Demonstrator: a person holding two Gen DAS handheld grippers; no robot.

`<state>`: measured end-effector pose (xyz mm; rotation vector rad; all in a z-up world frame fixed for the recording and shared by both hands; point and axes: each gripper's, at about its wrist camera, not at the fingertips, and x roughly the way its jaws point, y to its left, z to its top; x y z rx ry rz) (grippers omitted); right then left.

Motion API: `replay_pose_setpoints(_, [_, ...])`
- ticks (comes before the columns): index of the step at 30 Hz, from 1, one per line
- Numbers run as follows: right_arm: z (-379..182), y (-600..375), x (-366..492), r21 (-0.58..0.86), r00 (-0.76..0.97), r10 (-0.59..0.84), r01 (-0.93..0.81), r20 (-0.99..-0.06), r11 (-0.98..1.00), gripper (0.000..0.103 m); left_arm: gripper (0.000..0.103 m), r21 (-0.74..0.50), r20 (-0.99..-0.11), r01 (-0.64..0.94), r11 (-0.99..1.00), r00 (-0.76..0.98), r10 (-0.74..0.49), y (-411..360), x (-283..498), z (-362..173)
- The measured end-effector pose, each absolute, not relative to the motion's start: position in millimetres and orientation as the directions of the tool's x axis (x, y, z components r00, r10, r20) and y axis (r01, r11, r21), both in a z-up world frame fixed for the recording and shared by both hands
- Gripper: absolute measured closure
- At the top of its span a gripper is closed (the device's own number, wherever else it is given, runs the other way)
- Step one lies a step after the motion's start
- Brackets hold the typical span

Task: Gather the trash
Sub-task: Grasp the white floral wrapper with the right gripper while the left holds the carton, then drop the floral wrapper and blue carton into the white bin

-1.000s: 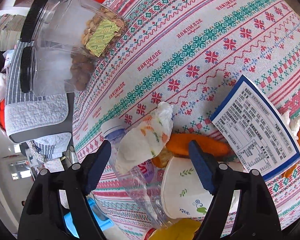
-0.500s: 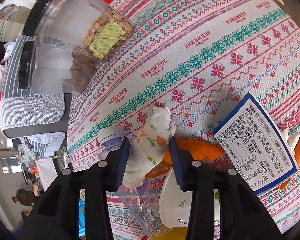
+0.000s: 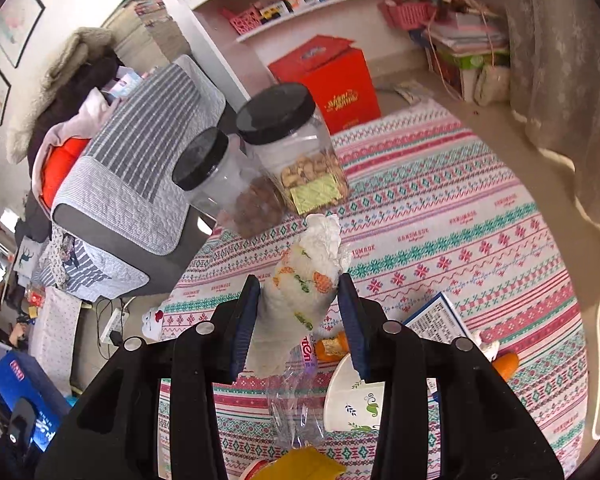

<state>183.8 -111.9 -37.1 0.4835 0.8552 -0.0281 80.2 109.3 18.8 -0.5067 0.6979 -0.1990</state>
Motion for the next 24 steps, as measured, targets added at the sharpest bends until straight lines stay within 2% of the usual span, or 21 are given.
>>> replay_pose_setpoints(6, [1, -121, 134, 0.342, 0.769, 0.068, 0.201, -0.635, 0.918, 0.065, 0.046, -0.491, -0.523, 0.042, 0.870, 0.785, -0.333, 92, 72, 25])
replay_pose_setpoints(13, [27, -157, 75, 0.274, 0.838, -0.124, 0.309, -0.532, 0.911, 0.065, 0.046, -0.487, -0.485, 0.090, 0.869, 0.799, -0.355, 72, 68, 29])
replay_pose_setpoints(20, [39, -205, 21, 0.193, 0.813, -0.374, 0.495, -0.446, 0.847, 0.065, 0.046, -0.479, -0.484, 0.116, 0.870, 0.792, -0.372, 53, 68, 27])
replay_pose_setpoints(24, [30, -241, -11, 0.177, 0.751, -0.488, 0.608, -0.444, 0.774, 0.064, 0.046, -0.473, -0.491, 0.135, 0.870, 0.780, -0.388, 40, 69, 23])
